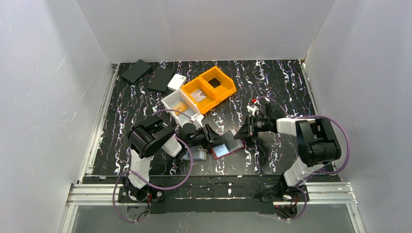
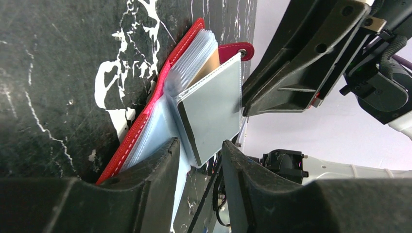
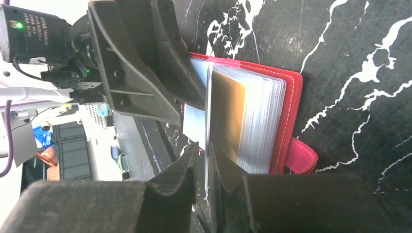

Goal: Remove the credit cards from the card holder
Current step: Remove the credit card from the card holder.

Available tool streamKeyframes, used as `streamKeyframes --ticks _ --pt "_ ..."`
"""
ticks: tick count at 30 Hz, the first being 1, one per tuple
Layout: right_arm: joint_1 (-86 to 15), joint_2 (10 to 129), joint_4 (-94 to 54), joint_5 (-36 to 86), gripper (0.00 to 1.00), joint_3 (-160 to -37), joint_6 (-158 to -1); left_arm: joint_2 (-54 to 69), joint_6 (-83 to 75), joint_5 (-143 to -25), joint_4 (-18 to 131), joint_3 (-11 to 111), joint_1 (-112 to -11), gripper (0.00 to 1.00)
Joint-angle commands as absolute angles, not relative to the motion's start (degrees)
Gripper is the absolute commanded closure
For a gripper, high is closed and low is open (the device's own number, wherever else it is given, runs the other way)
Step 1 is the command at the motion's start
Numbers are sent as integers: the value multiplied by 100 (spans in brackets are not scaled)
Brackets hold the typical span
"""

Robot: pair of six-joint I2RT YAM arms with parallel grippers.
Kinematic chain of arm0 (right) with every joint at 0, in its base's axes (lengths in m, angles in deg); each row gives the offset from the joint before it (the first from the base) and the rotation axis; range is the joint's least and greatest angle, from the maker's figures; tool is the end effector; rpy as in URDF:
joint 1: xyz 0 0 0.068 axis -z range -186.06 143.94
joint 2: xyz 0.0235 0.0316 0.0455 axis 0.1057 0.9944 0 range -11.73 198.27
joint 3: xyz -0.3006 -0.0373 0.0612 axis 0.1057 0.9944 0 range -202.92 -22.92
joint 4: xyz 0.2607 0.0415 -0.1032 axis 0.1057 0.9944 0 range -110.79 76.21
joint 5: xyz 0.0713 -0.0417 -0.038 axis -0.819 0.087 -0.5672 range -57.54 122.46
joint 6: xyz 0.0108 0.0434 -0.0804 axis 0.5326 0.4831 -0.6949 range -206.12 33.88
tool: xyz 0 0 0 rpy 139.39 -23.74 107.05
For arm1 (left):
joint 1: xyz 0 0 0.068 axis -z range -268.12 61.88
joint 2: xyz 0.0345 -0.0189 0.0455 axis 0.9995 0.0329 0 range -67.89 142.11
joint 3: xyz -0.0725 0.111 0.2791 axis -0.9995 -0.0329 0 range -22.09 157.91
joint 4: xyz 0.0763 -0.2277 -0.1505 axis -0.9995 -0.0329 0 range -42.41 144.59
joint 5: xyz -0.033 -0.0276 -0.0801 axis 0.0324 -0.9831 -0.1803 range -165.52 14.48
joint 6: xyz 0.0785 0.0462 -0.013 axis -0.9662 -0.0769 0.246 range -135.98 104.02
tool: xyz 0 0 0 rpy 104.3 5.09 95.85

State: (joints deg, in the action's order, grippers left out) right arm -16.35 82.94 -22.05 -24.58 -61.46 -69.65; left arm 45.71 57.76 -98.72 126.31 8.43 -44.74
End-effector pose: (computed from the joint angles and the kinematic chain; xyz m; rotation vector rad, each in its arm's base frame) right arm 0.2949 0.1238 0.1271 -0.2829 2.4219 1.4465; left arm 0.2535 -0.2844 0.1008 -0.2118 2.1479 -1.7155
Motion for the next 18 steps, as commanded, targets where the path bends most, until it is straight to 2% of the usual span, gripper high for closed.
streamKeyframes --ticks 1,8,13,18 --pt "-1622 7942 -2231 -2293 78 -6181 -7074 4770 5800 -9730 12393 864 -4443 65" --pt "-1603 7702 -1394 -1370 76 -6413 -7809 4846 5827 -9718 12361 871 -4442 67" --pt "-1827 7383 -1021 -872 83 -6608 -8393 4806 5806 -9740 12252 902 -4439 68" --pt "-2241 7070 -584 -270 84 -6943 -8979 4728 5815 -9762 12142 898 -4441 68"
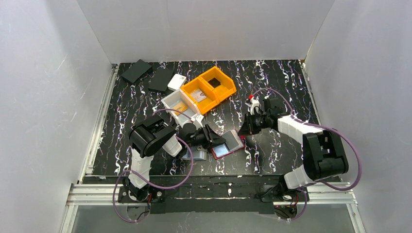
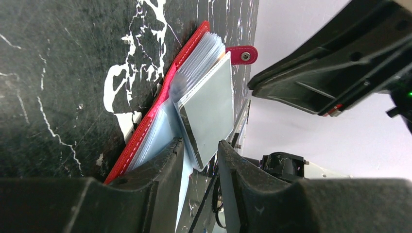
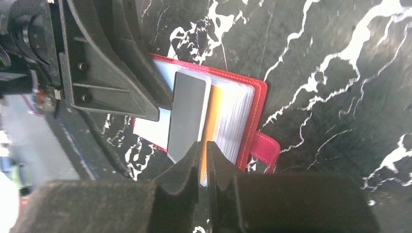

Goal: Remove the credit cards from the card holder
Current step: Remove the credit card from the card holder.

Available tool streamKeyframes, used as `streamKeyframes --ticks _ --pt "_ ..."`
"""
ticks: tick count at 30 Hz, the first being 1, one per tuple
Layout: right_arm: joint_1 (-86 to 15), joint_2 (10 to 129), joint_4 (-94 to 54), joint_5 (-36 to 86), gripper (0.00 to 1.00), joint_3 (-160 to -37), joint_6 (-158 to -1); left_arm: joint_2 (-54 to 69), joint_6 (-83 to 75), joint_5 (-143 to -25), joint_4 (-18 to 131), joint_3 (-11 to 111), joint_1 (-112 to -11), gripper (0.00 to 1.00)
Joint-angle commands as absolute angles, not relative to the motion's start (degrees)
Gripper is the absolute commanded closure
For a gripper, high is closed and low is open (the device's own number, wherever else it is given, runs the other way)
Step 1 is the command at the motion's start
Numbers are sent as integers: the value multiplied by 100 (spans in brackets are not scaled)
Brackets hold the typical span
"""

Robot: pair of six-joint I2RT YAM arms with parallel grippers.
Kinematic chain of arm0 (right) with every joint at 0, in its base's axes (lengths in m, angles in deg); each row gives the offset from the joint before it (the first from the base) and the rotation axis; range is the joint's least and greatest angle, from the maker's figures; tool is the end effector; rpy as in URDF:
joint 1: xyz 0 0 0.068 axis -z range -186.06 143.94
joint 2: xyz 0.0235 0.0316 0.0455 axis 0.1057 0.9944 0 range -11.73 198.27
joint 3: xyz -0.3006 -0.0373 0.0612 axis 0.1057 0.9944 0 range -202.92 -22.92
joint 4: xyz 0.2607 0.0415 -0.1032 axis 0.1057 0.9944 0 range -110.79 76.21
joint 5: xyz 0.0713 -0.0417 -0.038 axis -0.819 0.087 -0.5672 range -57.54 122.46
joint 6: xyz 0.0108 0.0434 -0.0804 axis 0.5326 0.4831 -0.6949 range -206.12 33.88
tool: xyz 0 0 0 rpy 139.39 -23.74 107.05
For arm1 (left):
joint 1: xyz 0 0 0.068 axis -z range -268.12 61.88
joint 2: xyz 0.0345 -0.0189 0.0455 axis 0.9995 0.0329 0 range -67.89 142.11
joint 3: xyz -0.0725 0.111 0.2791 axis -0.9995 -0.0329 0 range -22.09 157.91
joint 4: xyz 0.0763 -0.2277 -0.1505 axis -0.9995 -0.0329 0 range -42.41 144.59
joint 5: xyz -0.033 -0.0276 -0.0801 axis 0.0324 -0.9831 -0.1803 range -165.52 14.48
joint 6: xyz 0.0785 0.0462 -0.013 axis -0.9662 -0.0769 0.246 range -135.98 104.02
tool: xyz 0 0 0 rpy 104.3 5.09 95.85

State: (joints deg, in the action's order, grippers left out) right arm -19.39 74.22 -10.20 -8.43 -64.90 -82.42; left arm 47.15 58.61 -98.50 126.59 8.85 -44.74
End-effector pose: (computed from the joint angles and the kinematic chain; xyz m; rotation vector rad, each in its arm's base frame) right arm 0.2917 0.1245 0.1597 -0.4966 2.4189 1.0201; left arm 0.2552 -0.2855 0.0942 -0.2377 2.1637 -1.7132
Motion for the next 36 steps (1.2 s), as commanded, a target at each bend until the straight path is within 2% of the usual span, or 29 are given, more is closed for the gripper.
streamKeyframes --ticks 1,14,25,36 --pt "-2325 7039 -481 -84 84 -7032 -9116 4702 5812 -9765 12106 906 -4443 68" --pt "-3427 7305 110 1611 84 -7548 -9944 4400 5778 -9748 11640 1016 -4441 67" --pt "-3637 7454 168 1763 84 -7615 -9992 4342 5785 -9758 11604 1008 -4440 67" --pt "-3687 7310 161 1756 77 -7603 -10004 4320 5785 -9800 11595 1057 -4434 67"
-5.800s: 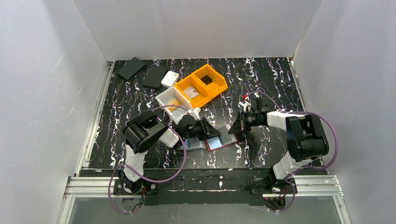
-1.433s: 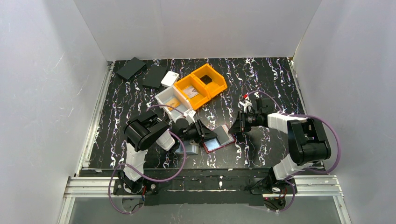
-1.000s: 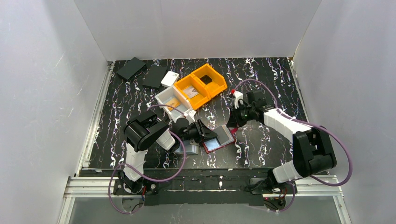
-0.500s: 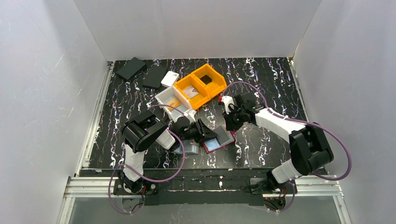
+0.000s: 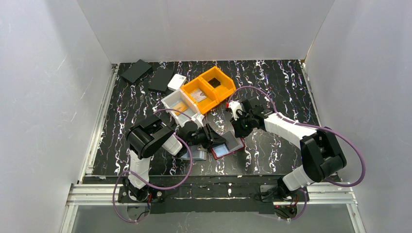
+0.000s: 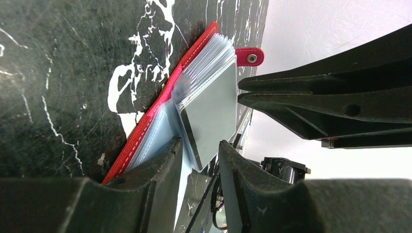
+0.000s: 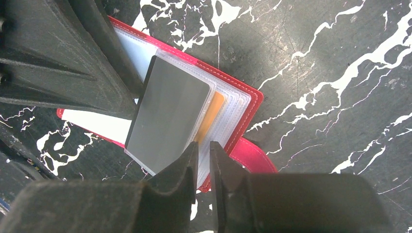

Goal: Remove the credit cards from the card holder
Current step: Remove the credit card from the card holder.

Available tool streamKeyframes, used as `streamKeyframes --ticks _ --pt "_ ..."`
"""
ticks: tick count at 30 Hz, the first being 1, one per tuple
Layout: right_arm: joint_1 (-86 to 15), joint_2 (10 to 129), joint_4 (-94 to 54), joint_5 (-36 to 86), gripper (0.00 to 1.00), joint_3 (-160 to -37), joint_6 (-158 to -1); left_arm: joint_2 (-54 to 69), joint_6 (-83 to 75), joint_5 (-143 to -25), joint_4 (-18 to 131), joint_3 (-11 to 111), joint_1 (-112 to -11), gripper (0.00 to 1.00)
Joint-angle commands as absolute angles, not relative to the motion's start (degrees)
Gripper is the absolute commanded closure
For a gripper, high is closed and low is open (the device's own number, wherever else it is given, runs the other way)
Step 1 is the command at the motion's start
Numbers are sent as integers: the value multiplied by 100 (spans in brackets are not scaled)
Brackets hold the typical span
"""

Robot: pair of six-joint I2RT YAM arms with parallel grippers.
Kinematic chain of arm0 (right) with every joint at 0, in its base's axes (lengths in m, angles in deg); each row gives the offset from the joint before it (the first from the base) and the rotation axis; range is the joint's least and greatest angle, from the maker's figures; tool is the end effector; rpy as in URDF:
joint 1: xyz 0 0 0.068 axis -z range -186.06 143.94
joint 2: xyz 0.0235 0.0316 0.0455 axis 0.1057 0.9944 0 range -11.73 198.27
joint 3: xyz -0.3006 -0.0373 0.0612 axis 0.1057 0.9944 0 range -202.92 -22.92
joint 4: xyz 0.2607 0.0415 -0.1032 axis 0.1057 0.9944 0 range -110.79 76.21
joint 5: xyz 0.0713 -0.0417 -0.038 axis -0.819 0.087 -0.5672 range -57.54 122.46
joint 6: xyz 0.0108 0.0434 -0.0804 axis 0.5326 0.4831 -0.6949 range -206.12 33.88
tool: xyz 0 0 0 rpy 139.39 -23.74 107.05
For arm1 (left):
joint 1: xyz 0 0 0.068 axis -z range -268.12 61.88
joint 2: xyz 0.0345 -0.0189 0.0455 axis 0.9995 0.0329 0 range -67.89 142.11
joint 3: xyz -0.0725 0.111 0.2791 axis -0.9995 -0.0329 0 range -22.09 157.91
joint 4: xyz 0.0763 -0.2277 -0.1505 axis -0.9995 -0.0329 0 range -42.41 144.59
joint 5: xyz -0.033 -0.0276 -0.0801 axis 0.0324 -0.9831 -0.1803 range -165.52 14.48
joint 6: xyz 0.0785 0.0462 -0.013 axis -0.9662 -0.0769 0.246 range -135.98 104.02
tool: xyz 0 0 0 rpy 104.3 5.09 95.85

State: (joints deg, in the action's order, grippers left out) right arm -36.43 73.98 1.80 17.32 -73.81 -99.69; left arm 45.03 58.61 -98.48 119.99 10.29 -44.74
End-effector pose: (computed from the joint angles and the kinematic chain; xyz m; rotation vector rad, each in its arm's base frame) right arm 0.2780 0.1877 0.1804 -1.0587 2.3567 0.4497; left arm 0.2581 -0.2883 0.0969 -0.2634 2.2202 -1.6805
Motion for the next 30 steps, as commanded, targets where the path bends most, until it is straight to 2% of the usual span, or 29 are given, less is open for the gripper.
streamKeyframes --ticks 1,18,30 --pt "-3691 7313 162 1747 76 -7609 -10004 4320 5790 -9799 11600 1060 -4435 67" --pt "-3776 7395 188 1869 72 -7667 -10000 4310 5811 -9803 11588 1085 -4408 67" --pt "-3833 7293 200 2057 65 -7689 -10010 4302 5827 -9801 11593 1091 -4382 67"
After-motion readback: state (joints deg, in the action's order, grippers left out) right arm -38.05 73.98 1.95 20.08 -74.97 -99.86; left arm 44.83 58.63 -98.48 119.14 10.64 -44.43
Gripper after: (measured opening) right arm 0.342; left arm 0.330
